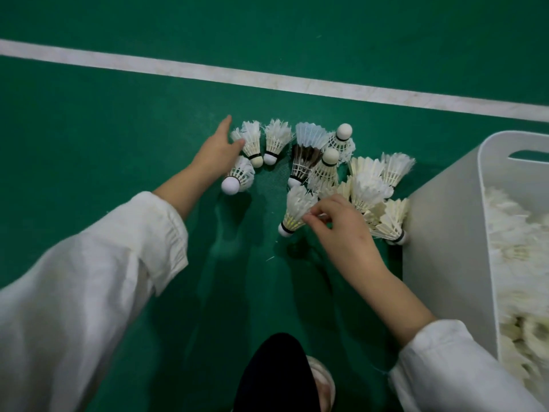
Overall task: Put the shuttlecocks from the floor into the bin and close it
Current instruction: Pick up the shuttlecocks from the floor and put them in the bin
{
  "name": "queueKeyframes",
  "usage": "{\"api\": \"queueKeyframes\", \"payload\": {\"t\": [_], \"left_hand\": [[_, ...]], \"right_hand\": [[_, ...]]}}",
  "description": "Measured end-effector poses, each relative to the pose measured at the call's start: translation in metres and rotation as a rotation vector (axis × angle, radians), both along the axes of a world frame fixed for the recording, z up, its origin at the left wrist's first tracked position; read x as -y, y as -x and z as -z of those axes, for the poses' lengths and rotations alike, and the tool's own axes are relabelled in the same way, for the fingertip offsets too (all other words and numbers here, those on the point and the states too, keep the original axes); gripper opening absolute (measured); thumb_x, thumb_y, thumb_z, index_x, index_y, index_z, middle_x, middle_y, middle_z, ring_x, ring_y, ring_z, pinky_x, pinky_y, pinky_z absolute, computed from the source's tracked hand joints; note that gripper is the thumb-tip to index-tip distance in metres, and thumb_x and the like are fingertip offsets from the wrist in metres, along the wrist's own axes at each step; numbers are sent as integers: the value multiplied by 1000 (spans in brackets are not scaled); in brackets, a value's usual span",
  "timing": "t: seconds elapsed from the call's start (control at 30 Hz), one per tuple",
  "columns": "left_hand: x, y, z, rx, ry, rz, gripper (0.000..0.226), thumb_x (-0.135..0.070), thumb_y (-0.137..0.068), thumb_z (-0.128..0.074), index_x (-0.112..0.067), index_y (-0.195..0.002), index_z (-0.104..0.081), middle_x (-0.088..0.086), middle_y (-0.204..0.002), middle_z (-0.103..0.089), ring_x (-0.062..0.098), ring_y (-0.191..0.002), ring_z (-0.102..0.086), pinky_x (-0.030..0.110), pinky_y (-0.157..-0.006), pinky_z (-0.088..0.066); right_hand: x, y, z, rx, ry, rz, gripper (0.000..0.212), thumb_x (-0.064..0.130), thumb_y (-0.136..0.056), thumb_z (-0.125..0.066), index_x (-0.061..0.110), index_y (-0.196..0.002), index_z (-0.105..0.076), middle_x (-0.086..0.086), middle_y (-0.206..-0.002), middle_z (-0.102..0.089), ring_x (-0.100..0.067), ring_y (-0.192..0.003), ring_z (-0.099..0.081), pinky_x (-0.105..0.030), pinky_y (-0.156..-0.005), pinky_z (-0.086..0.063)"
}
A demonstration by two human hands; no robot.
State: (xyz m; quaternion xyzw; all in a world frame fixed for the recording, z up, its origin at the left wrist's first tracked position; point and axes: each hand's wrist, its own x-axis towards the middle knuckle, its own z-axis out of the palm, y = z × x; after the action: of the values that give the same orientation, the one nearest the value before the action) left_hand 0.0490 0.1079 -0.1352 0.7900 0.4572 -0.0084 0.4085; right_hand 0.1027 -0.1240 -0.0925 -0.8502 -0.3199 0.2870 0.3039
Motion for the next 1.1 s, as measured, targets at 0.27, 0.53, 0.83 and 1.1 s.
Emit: {"api": "queueKeyframes", "payload": {"t": [0.27, 0.53, 0.83, 1.1], "left_hand": [[19, 29, 13, 129, 126, -52, 11, -33, -90, -56, -23, -85, -57, 11, -81, -67, 11, -47, -39, 22, -46, -30], [63, 64, -46, 144, -92, 125, 4, -32, -87, -61, -29, -85, -63, -11, -82, -68, 8, -60, -56, 28, -61, -41], [151, 25, -123, 262, -311, 580, 14, -39, -85, -59, -29, -92, -66, -17, -94, -58, -15, -68, -47, 26, -59, -40], [225, 9, -143, 378, -259, 831, 33, -48, -87, -39, -30, -103, -62, -21, -94, -57, -15, -70, -47, 17, -55, -41]], "right_hand": [[9, 3, 7, -54, -19, -11, 10, 21, -88, -59, 16, -79, -58, 0, -94, -51, -17, -88, -55, -30, -86, -44], [14, -16, -33, 125, -76, -176, 12, 24, -90, -56, 20, -78, -55, 7, -87, -46, 2, -71, -45, -10, -65, -35], [127, -69, -152, 288, -54, -194, 15, 39, -82, -55, 29, -72, -56, 5, -86, -60, -11, -79, -56, -22, -66, -47], [254, -63, -147, 139, -75, 403, 11, 28, -78, -66, 30, -69, -61, 7, -88, -60, -20, -76, -61, -27, -73, -52]]}}
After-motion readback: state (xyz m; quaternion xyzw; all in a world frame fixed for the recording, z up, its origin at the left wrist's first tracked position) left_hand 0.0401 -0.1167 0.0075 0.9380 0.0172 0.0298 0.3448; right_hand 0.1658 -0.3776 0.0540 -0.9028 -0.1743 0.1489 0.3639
